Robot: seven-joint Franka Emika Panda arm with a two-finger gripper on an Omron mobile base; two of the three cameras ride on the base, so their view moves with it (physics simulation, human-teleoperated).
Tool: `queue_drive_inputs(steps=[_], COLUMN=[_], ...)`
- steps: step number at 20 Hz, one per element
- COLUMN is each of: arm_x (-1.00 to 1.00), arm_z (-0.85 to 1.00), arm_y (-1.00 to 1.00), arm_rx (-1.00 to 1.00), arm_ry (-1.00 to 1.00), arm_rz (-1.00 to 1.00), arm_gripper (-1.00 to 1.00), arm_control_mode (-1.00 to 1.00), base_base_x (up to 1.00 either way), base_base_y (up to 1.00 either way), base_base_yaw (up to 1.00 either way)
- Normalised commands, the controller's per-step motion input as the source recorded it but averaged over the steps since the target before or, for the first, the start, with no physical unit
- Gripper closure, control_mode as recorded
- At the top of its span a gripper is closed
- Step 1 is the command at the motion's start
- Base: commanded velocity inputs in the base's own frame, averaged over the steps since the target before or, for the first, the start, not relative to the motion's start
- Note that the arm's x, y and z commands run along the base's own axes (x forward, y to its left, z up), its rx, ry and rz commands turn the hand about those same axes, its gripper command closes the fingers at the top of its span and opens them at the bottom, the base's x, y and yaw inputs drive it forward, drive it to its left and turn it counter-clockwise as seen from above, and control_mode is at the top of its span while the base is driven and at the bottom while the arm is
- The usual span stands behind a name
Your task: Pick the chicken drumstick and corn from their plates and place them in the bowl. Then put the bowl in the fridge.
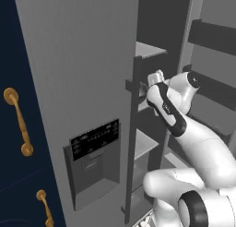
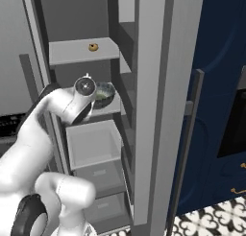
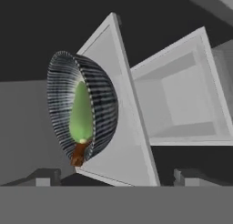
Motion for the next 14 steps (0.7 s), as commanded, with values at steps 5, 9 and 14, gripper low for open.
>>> queue_drive_inputs(steps=[5,9,14], arm_x=[-1.0,-0.99,-0.69], arm_z=[0.43,0.49,0.49], arm_y=[-0.04,-0.21,-0.21], arm_rx=[-0.02,-0.01,0.0], arm_ry=[0.0,0.0,0.0], arm_rz=[-0.07,-0.04,0.0], arm_gripper=[-1.0,-1.0,-1.0], arm_control_mode=[-1.0,-1.0,-1.0], base_base_x=[0.0,0.0,0.0], base_base_y=[0.0,0.0,0.0], base_base_yaw=[0.0,0.0,0.0])
